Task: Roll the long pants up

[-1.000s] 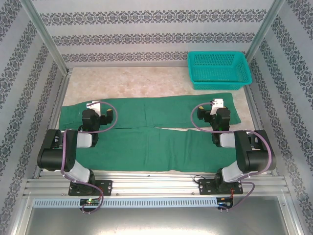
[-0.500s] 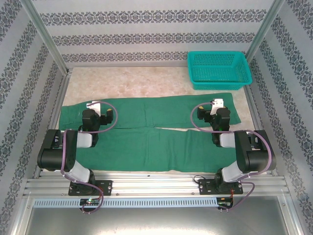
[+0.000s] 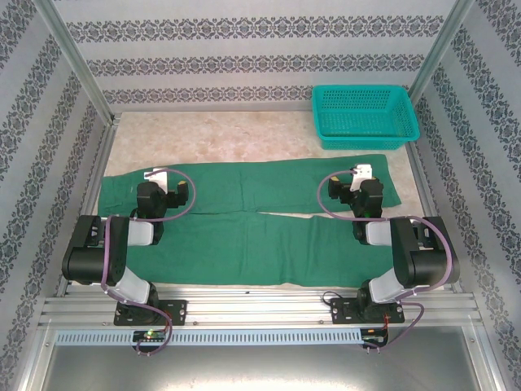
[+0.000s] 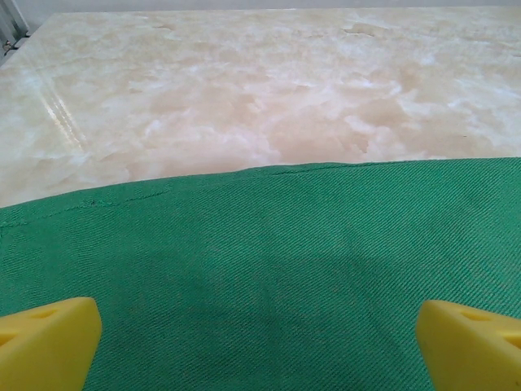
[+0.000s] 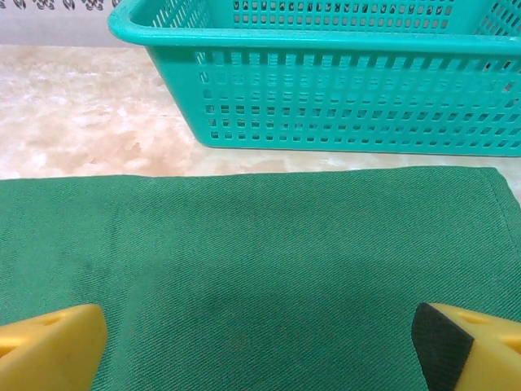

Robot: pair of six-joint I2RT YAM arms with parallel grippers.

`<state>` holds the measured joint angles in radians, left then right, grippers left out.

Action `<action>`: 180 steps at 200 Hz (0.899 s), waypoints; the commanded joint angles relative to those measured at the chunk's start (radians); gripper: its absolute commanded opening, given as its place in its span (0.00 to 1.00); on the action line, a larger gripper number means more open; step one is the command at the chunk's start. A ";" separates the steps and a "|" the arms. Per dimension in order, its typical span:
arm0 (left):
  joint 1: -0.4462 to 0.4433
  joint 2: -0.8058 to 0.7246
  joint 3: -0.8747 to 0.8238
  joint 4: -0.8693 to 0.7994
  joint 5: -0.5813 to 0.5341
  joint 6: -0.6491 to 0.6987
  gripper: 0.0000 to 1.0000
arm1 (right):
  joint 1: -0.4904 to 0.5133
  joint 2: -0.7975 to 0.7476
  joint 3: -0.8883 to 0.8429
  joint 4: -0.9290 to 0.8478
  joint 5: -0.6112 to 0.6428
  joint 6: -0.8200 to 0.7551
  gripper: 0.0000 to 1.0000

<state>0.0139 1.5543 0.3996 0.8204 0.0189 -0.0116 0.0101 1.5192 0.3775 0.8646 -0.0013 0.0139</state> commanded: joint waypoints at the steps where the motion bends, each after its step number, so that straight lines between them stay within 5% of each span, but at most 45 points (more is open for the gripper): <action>1: -0.010 0.005 0.020 -0.002 0.009 0.008 1.00 | -0.007 -0.009 0.015 0.016 -0.014 0.018 0.98; 112: -0.010 0.004 0.019 -0.001 0.007 0.009 1.00 | 0.004 -0.048 0.042 -0.052 0.099 0.044 0.98; 143: -0.011 -0.006 0.021 0.005 -0.029 -0.008 1.00 | -0.015 -0.099 0.231 -0.448 0.184 0.100 0.98; 160: -0.007 -0.104 0.123 -0.277 -0.240 -0.105 1.00 | -0.010 -0.073 0.249 -0.461 0.201 0.097 0.98; 180: 0.014 -0.086 0.197 -0.387 -0.180 -0.095 1.00 | -0.009 -0.094 0.236 -0.458 0.262 0.121 0.98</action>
<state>0.0174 1.4979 0.4892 0.6136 -0.0982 -0.0597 0.0021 1.4437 0.6231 0.5137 0.1608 0.0868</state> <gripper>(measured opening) 0.998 0.977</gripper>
